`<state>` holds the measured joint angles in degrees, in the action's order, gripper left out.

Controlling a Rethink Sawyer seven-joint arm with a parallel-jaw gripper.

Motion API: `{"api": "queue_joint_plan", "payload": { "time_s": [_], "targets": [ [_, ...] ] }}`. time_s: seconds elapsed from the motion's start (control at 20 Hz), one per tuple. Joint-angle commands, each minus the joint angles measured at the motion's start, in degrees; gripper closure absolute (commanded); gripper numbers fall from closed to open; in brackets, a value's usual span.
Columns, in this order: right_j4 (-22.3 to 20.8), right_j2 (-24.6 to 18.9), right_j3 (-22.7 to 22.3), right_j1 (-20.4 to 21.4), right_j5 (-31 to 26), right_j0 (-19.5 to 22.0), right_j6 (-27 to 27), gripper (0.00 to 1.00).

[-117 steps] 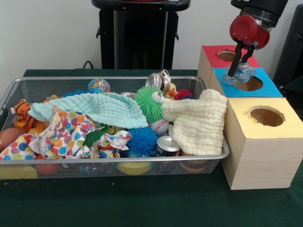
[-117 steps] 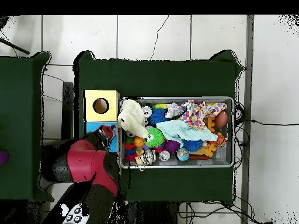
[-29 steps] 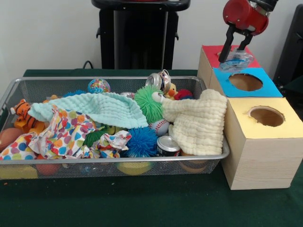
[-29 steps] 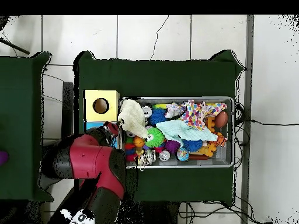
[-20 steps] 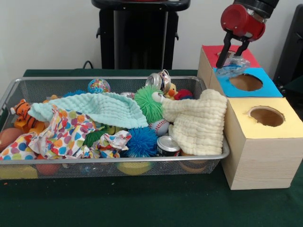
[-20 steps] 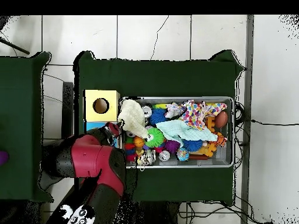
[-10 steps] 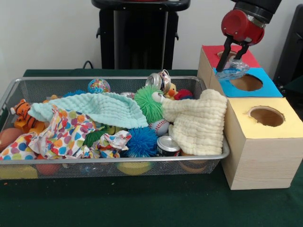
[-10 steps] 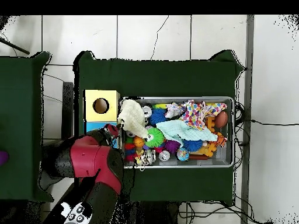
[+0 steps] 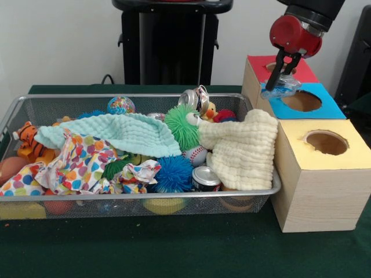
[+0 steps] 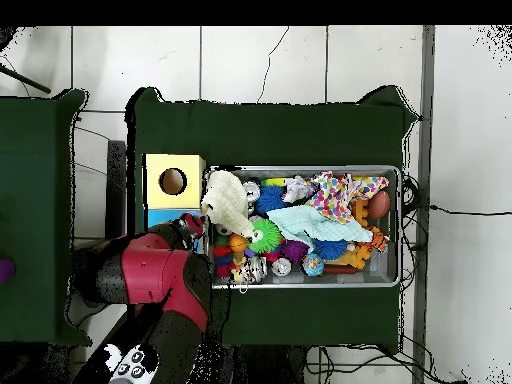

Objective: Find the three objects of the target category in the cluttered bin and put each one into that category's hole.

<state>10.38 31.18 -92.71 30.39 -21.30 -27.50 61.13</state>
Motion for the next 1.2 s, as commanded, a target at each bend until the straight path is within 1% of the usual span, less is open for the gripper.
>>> {"api": "queue_joint_plan", "payload": {
  "time_s": [0.05,0.45,0.9,1.0,1.2],
  "targets": [
    [1.3,-3.6,-0.2,-0.7,-1.7,0.5,15.8,1.0],
    [1.3,-2.9,0.1,-0.9,-2.5,0.1,16.1,1.0],
    [0.8,-1.5,2.1,-2.1,-4.8,-1.0,15.9,1.0],
    [0.8,-0.9,2.6,-2.1,-6.0,-1.5,16.0,1.0],
    [0.3,0.2,4.2,-0.9,-10.0,-1.9,14.8,1.0]
  ]
}}
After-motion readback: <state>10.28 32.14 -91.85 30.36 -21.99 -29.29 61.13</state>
